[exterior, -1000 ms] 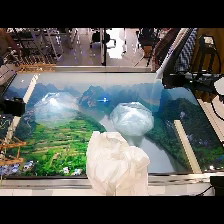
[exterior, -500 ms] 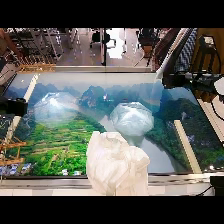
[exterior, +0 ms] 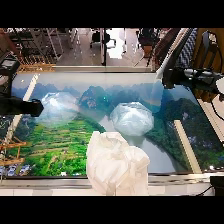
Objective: Fold the clothes and pants, and hang the long-sleeved shirts on hangers.
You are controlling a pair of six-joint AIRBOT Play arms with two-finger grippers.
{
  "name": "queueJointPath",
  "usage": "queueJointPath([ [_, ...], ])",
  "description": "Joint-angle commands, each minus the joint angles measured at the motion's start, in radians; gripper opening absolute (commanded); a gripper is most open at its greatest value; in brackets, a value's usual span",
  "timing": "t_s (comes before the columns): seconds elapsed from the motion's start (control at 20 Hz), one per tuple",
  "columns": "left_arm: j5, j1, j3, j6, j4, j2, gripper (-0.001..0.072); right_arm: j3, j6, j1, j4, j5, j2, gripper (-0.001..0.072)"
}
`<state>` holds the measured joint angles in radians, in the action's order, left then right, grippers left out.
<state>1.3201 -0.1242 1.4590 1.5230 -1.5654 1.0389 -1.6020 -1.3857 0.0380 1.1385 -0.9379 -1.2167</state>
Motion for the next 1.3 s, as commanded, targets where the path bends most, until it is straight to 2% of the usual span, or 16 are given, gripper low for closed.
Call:
queueJointPath([
  [0.0, 0.0, -0.001, -0.001, -0.004, 0.145, 0.043, 0.0571, 0.0, -0.001, -0.001, -0.016, -0.087, -0.001, 0.0084],
  [0.05, 0.0, -0.001, -0.001, -0.008, 0.186, 0.063, 0.0633, 0.0, -0.001, -0.001, -0.016, -0.146, -0.004, 0.0216],
  [0.1, 0.0, -0.001, -0.001, -0.031, 0.229, 0.083, 0.0698, 0.0, -0.001, -0.001, -0.015, -0.222, -0.006, 0.0398],
  [0.15, 0.0, -0.001, -0.001, -0.071, 0.288, 0.109, 0.0703, 0.0, 0.0, -0.001, -0.014, -0.292, -0.012, 0.0474],
  [0.3, -0.022, -0.001, -0.001, -0.129, 0.473, 0.2, 0.07, 0.0, 0.007, -0.001, -0.005, -0.441, -0.028, 0.0469],
  [0.4, -0.035, -0.001, -0.001, -0.129, 0.589, 0.26, 0.07, 0.002, 0.019, -0.001, -0.004, -0.466, -0.03, 0.0469],
  [0.5, -0.034, -0.001, -0.001, -0.12, 0.637, 0.306, 0.068, 0.018, 0.02, -0.001, -0.004, -0.463, -0.03, 0.0469],
  [0.6, -0.03, -0.014, -0.001, -0.11, 0.625, 0.345, 0.0673, 0.078, 0.027, -0.001, -0.006, -0.467, -0.03, 0.0469],
  [0.7, -0.04, -0.065, -0.001, -0.11, 0.526, 0.379, 0.0673, 0.204, 0.027, -0.001, -0.029, -0.484, -0.029, 0.047],
  [0.8, -0.064, -0.151, -0.001, -0.109, 0.438, 0.413, 0.0673, 0.381, 0.036, -0.002, -0.125, -0.478, -0.028, 0.0471],
  [0.95, -0.146, -0.257, 0.0, -0.083, 0.459, 0.494, 0.0681, 0.624, 0.112, -0.016, -0.329, -0.386, -0.029, 0.0471],
  [1.05, -0.177, -0.281, 0.0, -0.052, 0.463, 0.568, 0.0686, 0.715, 0.121, -0.072, -0.317, -0.292, -0.035, 0.0471],
  [1.25, -0.156, -0.285, 0.004, -0.045, 0.504, 0.682, 0.0686, 0.731, 0.119, -0.192, -0.3, -0.156, -0.126, 0.0476],
])
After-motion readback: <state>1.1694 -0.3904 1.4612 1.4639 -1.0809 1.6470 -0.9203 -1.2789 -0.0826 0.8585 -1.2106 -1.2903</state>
